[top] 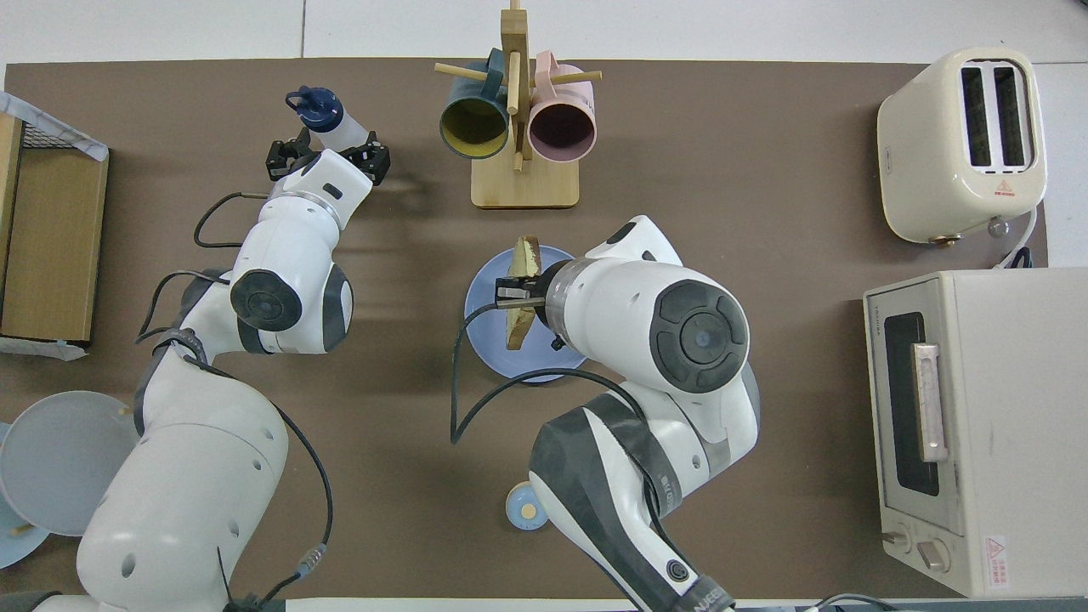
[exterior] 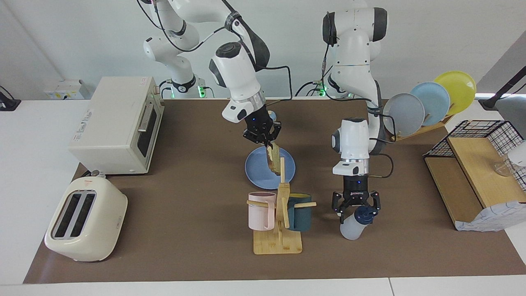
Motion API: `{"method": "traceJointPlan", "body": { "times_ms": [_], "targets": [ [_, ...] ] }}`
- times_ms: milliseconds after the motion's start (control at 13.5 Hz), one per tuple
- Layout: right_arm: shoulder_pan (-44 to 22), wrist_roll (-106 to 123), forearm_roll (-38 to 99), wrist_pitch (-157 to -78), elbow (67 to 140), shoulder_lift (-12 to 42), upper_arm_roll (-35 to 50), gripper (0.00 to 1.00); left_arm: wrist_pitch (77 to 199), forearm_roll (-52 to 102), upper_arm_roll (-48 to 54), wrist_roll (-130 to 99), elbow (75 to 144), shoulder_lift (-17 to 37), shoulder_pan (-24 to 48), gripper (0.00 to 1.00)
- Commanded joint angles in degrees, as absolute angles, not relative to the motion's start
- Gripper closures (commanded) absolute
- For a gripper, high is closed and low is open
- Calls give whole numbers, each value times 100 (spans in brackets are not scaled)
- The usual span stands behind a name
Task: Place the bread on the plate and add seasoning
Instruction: 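Set the bread down with the right gripper while the left gripper lifts the bottle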
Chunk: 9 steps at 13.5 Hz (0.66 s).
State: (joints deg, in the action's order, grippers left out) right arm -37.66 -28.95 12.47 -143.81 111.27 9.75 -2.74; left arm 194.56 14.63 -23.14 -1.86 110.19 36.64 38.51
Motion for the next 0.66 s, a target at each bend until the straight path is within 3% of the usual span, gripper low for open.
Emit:
{"method": "traceJointPlan", "body": {
  "times_ms": [0, 148, 591],
  "targets": [
    [-3849, -2918, 1362, -14720, 11582, 809, -290, 100, 19354, 1538, -2312, -211, 10802, 3832, 3814, 0],
    [-3884, -2865, 1362, -15212, 11978, 721, -290, 100, 19240, 1538, -2312, -316, 10793, 3832, 3806, 0],
    [-3911, -2716, 1362, -15275, 12384, 571, -299, 99, 18923, 1529, -2320, -378, 10661, 3823, 3806, 0]
  ]
}}
